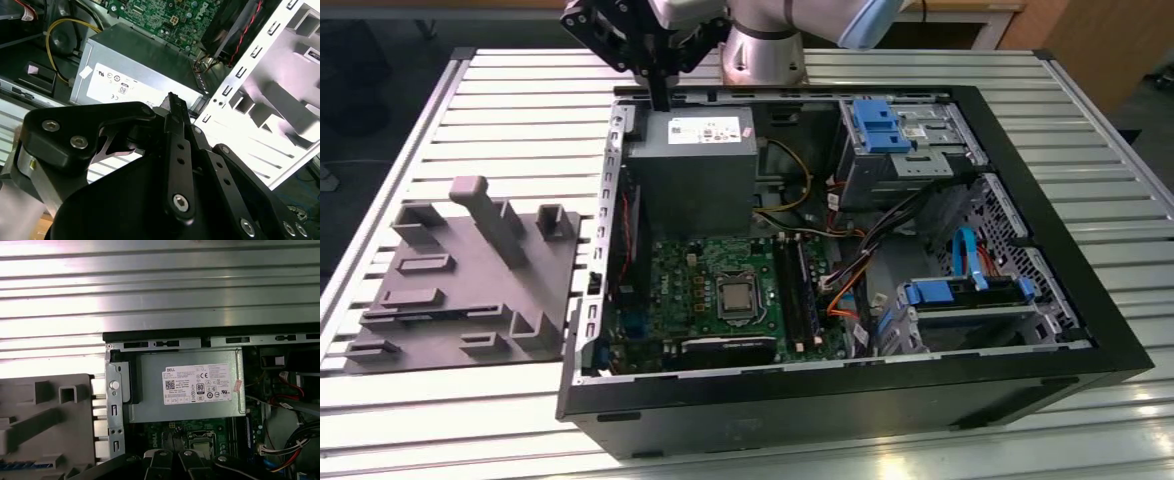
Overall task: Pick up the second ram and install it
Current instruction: 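Reach for the second ram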
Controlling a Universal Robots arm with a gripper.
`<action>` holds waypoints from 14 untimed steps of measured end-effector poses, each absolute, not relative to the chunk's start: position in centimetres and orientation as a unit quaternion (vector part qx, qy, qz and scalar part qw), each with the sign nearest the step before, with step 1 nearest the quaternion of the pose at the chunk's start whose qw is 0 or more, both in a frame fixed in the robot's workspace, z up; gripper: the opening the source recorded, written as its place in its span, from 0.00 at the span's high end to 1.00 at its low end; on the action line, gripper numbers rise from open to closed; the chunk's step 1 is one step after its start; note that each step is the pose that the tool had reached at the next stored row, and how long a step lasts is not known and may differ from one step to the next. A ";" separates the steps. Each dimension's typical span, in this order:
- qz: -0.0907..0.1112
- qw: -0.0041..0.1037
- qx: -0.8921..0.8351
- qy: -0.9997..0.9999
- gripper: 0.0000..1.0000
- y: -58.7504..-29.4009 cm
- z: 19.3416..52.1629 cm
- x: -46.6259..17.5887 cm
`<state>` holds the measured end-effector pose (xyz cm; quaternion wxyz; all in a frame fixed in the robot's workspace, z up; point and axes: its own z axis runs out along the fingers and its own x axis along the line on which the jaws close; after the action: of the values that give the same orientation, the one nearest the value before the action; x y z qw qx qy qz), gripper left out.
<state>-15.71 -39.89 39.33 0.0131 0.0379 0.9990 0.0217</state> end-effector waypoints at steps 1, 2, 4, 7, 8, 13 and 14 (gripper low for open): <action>0.022 0.013 0.038 0.999 0.89 -39.9 39.3 -15.8; 0.022 0.013 0.038 0.999 0.89 -39.9 39.3 -15.9; 0.022 0.013 0.038 0.999 0.89 -39.9 39.3 -16.1; 0.022 0.013 0.038 0.999 0.89 -39.9 39.3 -16.4; 0.022 0.013 0.038 0.999 0.89 -39.9 39.3 -16.5; 0.022 0.013 0.038 0.999 0.89 -39.9 39.3 -17.0; 0.022 0.013 0.038 0.999 0.89 -39.9 39.3 -17.1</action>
<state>-17.12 -39.89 39.33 0.0131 0.0379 0.9990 0.0217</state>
